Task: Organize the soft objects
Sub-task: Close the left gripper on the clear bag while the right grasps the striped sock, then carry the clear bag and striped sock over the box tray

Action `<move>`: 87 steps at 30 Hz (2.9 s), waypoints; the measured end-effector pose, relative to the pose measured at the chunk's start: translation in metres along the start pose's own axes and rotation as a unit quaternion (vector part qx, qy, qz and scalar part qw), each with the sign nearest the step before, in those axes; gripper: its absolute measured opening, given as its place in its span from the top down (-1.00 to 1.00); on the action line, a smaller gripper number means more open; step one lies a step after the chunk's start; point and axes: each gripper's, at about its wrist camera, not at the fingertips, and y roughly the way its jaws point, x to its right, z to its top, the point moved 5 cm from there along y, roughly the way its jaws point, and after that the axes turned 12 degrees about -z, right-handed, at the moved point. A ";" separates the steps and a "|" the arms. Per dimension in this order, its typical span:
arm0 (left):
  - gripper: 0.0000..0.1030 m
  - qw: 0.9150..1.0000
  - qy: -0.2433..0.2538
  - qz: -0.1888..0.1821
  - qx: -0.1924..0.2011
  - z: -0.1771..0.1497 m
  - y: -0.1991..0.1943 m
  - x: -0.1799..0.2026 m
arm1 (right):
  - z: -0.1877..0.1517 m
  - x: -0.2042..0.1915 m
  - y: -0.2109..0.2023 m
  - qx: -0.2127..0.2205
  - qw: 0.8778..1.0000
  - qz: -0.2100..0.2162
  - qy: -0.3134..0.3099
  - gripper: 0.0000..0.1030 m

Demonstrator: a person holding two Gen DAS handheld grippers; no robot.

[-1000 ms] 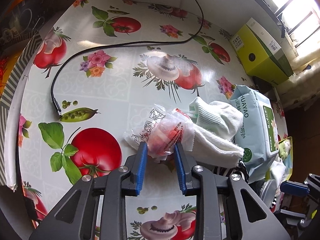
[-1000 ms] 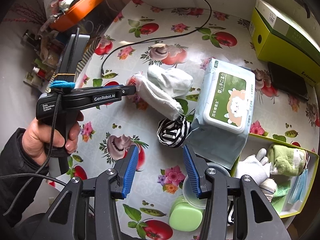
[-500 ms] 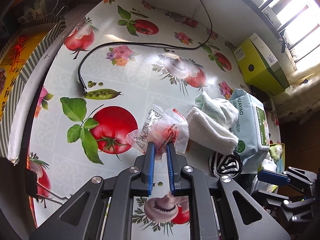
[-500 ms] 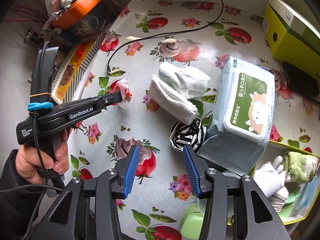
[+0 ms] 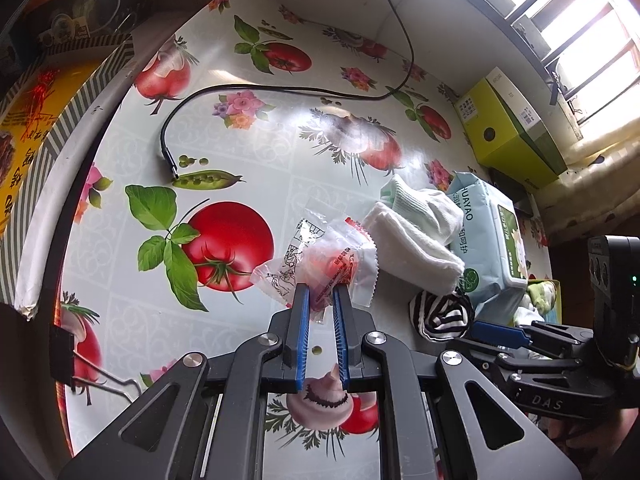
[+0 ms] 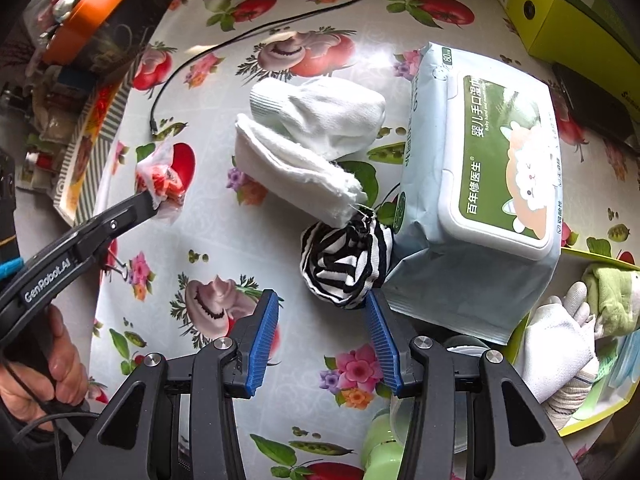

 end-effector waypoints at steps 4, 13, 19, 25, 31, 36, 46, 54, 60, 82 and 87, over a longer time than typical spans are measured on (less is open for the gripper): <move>0.76 1.000 -0.001 -0.003 0.001 -0.001 -0.002 -0.002 | 0.005 -0.001 0.007 0.000 1.000 -0.006 0.013 0.16; 0.76 1.000 -0.002 -0.009 -0.001 -0.005 -0.003 -0.005 | 0.013 -0.008 0.028 -0.004 0.998 -0.057 -0.001 0.67; 0.76 1.000 -0.002 -0.011 -0.002 -0.008 -0.005 -0.004 | 0.012 -0.012 0.026 0.005 0.998 -0.053 -0.016 0.86; 0.76 1.000 0.004 -0.015 -0.002 -0.008 -0.007 0.005 | -0.001 -0.012 -0.002 0.026 0.999 -0.022 -0.032 0.87; 0.77 1.000 0.017 -0.022 -0.006 -0.013 -0.012 0.021 | -0.016 -0.014 -0.028 0.044 0.998 0.007 -0.038 0.87; 0.77 0.999 0.026 -0.024 -0.009 -0.019 -0.018 0.033 | -0.022 -0.013 -0.052 0.067 0.997 0.021 -0.036 0.87; 0.77 0.998 0.053 -0.030 -0.009 -0.028 -0.036 0.066 | -0.034 0.001 -0.091 0.114 0.993 0.039 -0.020 0.87; 0.77 0.996 0.087 -0.030 -0.009 -0.031 -0.044 0.099 | -0.051 0.022 -0.118 0.144 0.989 0.044 0.002 0.87; 0.76 0.993 0.110 -0.032 -0.014 -0.034 -0.046 0.121 | -0.062 0.038 -0.129 0.158 0.986 0.045 0.022 0.87; 0.76 0.983 0.173 -0.036 -0.040 -0.042 -0.030 0.182 | -0.091 0.097 -0.146 0.180 0.978 0.045 0.091 0.87; 0.76 0.981 0.183 -0.039 -0.048 -0.041 -0.023 0.192 | -0.094 0.111 -0.145 0.180 0.977 0.044 0.107 0.87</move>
